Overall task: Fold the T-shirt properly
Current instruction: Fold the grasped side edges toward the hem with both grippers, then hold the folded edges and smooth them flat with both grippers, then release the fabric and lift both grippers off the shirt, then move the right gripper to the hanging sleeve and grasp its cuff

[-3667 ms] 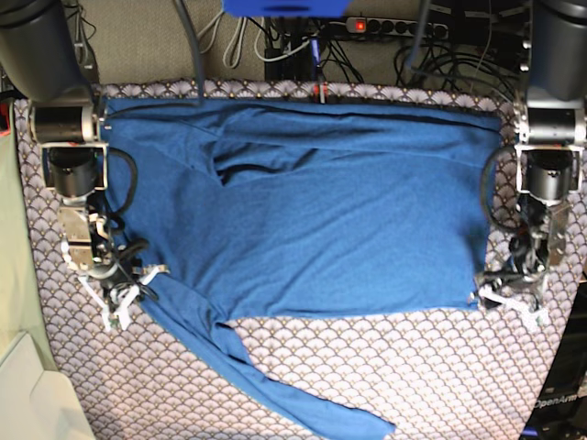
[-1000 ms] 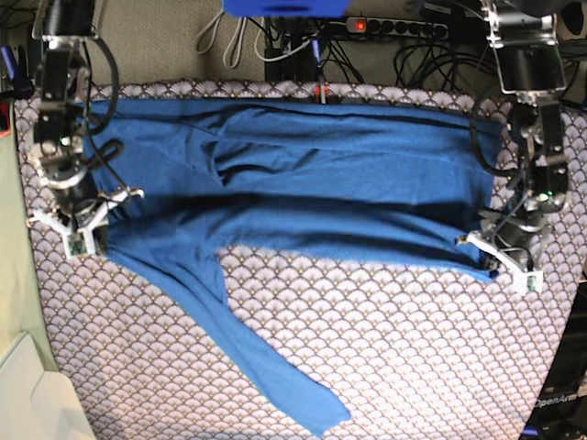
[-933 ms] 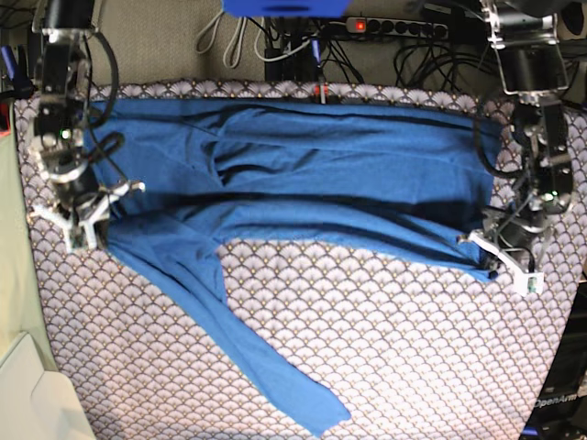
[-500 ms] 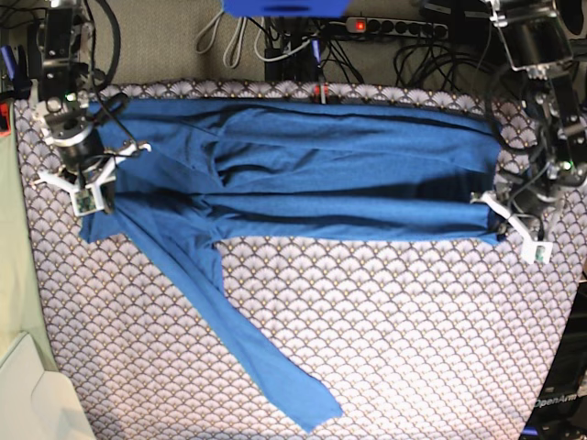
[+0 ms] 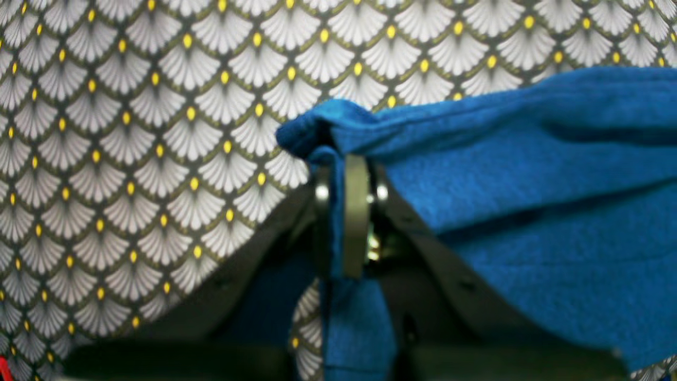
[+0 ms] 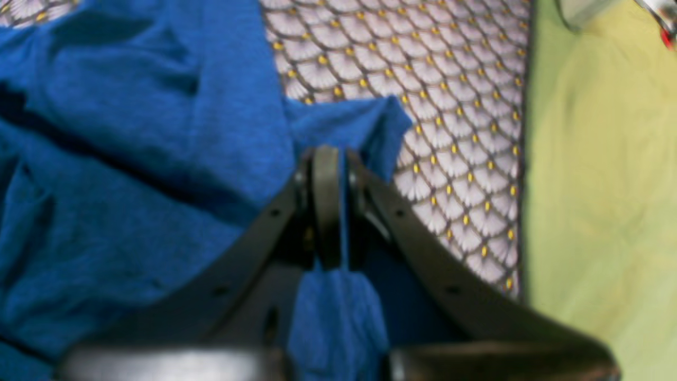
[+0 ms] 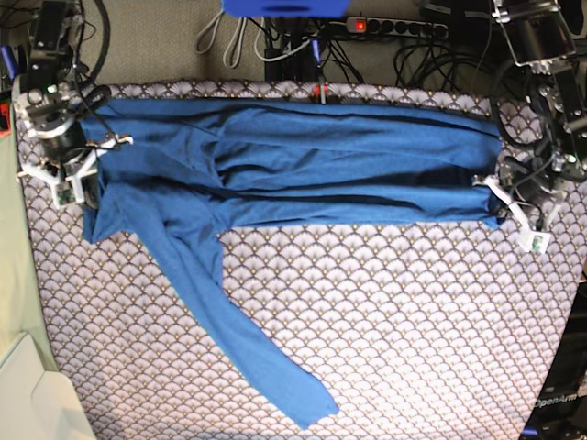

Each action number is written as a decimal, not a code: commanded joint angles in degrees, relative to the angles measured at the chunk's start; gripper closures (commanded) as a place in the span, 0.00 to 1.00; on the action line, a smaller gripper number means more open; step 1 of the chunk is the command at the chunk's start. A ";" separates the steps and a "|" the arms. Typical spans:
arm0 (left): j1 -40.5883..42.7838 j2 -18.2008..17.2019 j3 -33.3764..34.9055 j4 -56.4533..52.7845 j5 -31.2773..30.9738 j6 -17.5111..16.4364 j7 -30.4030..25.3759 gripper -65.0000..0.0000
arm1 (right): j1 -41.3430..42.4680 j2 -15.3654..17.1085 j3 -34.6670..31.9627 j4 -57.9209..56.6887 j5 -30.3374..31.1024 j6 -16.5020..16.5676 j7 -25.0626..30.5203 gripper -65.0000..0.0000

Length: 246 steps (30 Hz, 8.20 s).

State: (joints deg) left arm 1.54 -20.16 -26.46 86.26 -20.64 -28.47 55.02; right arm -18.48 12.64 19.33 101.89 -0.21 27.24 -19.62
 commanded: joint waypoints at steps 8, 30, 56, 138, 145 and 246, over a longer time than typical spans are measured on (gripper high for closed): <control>-1.06 -0.89 -0.31 0.91 -0.41 0.03 -1.18 0.99 | 1.91 -1.08 -0.91 0.75 0.25 3.48 1.29 0.96; -3.17 -0.72 0.04 0.55 -0.41 0.47 -1.27 0.99 | 15.36 1.91 -4.78 -16.39 0.16 3.66 -6.98 0.52; -4.22 -0.63 0.04 0.47 -0.32 0.56 -1.18 0.99 | 14.30 0.32 -7.16 -16.30 0.25 3.66 -6.98 0.97; -2.46 -0.89 1.89 -5.60 -0.32 0.03 -5.57 0.99 | -9.17 -1.44 -2.15 2.42 0.25 7.26 -7.24 0.97; -3.08 -1.07 6.11 -10.26 -0.32 0.03 -5.66 0.99 | -8.73 -1.26 -2.15 -0.83 0.16 7.26 -7.24 0.97; -2.99 -4.58 0.04 -5.51 -0.94 0.03 -2.15 0.26 | 56.24 -4.60 -13.93 -72.04 0.25 7.17 7.18 0.39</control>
State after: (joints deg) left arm -0.56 -23.66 -26.04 79.72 -21.08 -28.36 53.74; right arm 36.16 8.05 5.30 29.10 -0.64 34.26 -13.47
